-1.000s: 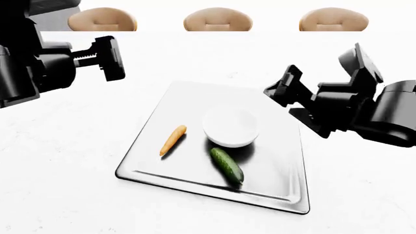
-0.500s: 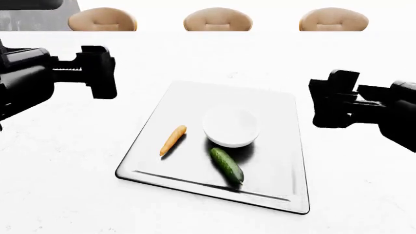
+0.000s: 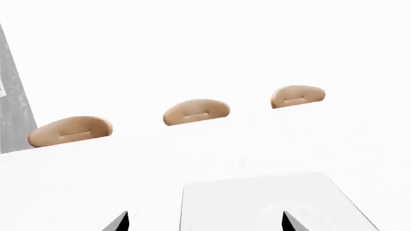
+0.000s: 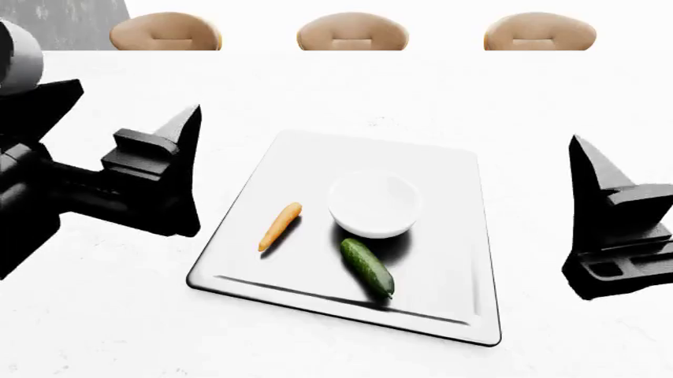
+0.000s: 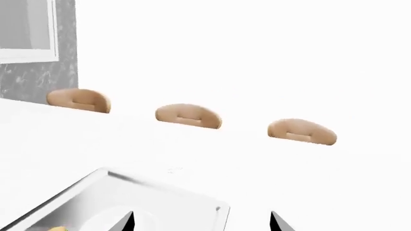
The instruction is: Place the two vegetables and bowl onto the tray for setting up a vegetable dip station.
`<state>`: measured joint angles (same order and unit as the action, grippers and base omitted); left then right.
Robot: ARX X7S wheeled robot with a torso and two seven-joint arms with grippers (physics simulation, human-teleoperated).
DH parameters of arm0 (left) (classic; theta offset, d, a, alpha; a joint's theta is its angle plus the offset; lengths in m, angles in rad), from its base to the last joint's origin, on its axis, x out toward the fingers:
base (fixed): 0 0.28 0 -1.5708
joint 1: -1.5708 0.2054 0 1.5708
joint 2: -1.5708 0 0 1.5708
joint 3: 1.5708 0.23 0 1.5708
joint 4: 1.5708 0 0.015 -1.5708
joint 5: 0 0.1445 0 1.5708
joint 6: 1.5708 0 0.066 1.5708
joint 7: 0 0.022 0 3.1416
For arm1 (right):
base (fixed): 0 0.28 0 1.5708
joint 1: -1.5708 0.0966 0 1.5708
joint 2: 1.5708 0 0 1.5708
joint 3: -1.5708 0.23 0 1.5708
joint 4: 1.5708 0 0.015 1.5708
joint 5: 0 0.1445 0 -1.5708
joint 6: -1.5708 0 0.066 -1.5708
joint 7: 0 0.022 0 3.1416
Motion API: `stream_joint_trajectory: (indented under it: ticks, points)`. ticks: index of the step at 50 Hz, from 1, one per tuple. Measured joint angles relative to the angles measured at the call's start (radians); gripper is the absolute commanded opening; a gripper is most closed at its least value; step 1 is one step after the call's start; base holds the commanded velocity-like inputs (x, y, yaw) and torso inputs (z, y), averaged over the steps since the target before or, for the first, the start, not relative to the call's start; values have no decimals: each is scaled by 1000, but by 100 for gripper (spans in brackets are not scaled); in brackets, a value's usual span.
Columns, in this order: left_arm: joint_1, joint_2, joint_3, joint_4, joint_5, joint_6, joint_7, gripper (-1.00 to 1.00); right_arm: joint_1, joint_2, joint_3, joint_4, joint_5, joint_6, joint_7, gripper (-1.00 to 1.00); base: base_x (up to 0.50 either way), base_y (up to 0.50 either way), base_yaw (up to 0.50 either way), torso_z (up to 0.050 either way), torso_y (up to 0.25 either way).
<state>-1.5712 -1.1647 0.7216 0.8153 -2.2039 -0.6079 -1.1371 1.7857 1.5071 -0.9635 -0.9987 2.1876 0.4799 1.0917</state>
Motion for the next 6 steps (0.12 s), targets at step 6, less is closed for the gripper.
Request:
stream_joint_trajectory:
  ticks: [6]
  points:
    - [14,-30,-28,76,-3,43,-13,100,-318,-147,399,-22,88,197,115,100,0,0,0,0,0]
